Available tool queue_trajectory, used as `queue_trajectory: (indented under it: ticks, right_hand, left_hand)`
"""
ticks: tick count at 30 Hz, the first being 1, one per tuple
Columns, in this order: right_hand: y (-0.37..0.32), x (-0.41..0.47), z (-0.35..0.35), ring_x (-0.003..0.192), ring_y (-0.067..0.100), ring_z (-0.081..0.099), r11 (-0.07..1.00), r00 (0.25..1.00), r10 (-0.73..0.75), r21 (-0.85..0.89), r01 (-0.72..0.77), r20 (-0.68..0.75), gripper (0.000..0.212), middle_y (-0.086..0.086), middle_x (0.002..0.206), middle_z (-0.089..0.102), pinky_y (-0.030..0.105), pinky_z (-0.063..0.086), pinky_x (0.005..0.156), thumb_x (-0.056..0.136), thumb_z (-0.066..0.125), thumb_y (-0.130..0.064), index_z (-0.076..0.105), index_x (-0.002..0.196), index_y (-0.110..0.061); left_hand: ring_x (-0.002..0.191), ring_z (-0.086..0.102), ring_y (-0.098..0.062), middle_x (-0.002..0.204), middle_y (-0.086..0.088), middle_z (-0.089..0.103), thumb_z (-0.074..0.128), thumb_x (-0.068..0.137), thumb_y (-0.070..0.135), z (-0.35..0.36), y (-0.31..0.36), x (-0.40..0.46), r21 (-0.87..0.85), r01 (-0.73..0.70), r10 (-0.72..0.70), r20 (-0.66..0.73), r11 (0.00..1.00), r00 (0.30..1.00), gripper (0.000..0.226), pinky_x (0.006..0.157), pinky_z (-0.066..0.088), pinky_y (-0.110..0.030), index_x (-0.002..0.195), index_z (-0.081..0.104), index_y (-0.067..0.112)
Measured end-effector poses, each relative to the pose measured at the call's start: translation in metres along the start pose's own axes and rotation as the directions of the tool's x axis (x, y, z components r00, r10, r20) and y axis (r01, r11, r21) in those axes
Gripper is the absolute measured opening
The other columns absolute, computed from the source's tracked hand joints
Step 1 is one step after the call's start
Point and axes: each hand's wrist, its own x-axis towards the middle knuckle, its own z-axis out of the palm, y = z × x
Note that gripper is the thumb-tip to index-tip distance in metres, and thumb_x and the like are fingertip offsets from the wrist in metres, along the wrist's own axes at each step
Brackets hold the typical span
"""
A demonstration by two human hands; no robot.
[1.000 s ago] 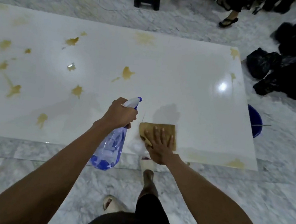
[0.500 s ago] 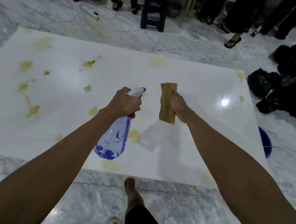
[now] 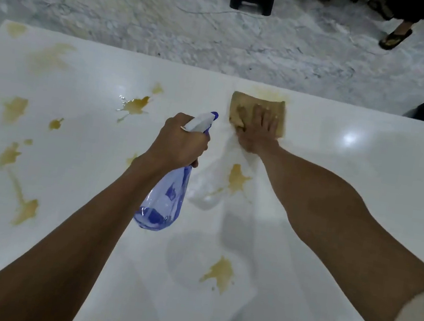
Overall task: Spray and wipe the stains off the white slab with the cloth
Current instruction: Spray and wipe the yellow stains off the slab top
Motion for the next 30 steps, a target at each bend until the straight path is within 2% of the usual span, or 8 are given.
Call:
queue_trajectory:
  ticks: [6,10,15,19,26,28,29,30]
  right_hand:
    - [-0.007,-0.043,0.033,0.153,0.032,-0.016,1.0,1.0,0.01,-0.012,-0.01,-0.012,0.058,0.005,0.167,-0.013,0.053,-0.015,0.12,0.104,0.019,-0.052,-0.004,0.157,-0.042]
    - [-0.015,-0.114,0.067,0.153,0.033,-0.015,1.0,0.999,-0.017,0.024,0.017,-0.038,0.059,0.006,0.167,-0.013,0.054,-0.012,0.121,0.105,0.021,-0.052,-0.005,0.157,-0.041]
    - [-0.026,-0.212,0.113,0.152,0.033,-0.018,0.999,1.0,-0.024,0.037,0.025,-0.011,0.061,0.006,0.166,-0.019,0.054,-0.013,0.12,0.105,0.022,-0.052,-0.009,0.157,-0.041]
    - [-0.039,-0.295,0.151,0.151,0.033,-0.021,0.998,0.999,-0.042,0.041,0.041,0.033,0.064,0.007,0.165,-0.023,0.054,-0.014,0.119,0.105,0.024,-0.049,-0.011,0.157,-0.039]
    - [-0.065,-0.421,0.198,0.152,0.035,-0.018,0.998,0.996,-0.053,0.037,0.05,0.074,0.063,0.007,0.165,-0.022,0.056,-0.007,0.121,0.105,0.024,-0.051,-0.009,0.157,-0.04]
    - [-0.068,-0.426,0.19,0.154,0.031,-0.013,0.99,0.99,-0.018,0.141,-0.001,0.139,0.06,0.003,0.167,-0.014,0.054,-0.004,0.123,0.105,0.023,-0.051,-0.002,0.158,-0.041]
    - [-0.068,-0.422,0.178,0.155,0.027,-0.002,0.972,0.986,-0.025,0.236,-0.015,0.167,0.057,0.001,0.168,0.001,0.052,0.003,0.123,0.105,0.024,-0.051,0.008,0.159,-0.038]
    - [-0.065,-0.415,0.162,0.151,0.02,0.022,0.898,0.985,-0.037,0.438,-0.042,0.17,0.055,-0.003,0.163,0.028,0.05,0.019,0.121,0.105,0.027,-0.053,0.027,0.156,-0.033]
  left_hand:
    - [0.04,0.052,-0.019,0.076,-0.018,0.066,0.056,0.084,0.013,-0.008,-0.017,-0.013,-0.011,0.017,-0.017,0.058,1.0,0.998,0.028,0.05,0.05,-0.029,0.089,0.065,-0.014]
    - [0.037,0.053,-0.018,0.079,-0.022,0.068,0.057,0.08,0.016,-0.011,-0.03,-0.048,0.0,0.05,-0.049,0.092,0.999,0.994,0.035,0.056,0.05,-0.033,0.094,0.065,-0.015]
    - [0.038,0.051,-0.02,0.082,-0.029,0.067,0.056,0.078,0.014,-0.012,-0.052,-0.111,0.023,0.032,-0.035,0.137,0.999,0.99,0.035,0.051,0.048,-0.028,0.096,0.063,-0.016]
    - [0.042,0.049,-0.022,0.082,-0.022,0.066,0.057,0.084,0.009,-0.011,-0.078,-0.164,0.022,0.041,-0.044,0.164,0.999,0.985,0.029,0.044,0.045,-0.024,0.098,0.063,-0.016]
    - [0.047,0.05,-0.025,0.076,-0.019,0.059,0.056,0.079,0.01,-0.009,-0.108,-0.236,0.041,0.045,-0.053,0.228,0.998,0.972,0.024,0.055,0.044,-0.033,0.082,0.061,-0.014]
    - [0.044,0.051,-0.025,0.076,-0.02,0.061,0.055,0.072,0.011,-0.011,-0.109,-0.246,0.045,0.042,-0.052,0.238,0.998,0.97,0.027,0.054,0.044,-0.032,0.081,0.061,-0.014]
    - [0.042,0.051,-0.025,0.077,-0.021,0.062,0.054,0.07,0.01,-0.012,-0.108,-0.247,0.047,0.041,-0.051,0.247,0.998,0.968,0.025,0.054,0.044,-0.032,0.079,0.062,-0.011]
    - [0.04,0.051,-0.024,0.077,-0.021,0.063,0.054,0.072,0.008,-0.014,-0.106,-0.246,0.05,0.038,-0.049,0.255,0.998,0.966,0.02,0.054,0.044,-0.032,0.08,0.064,-0.008]
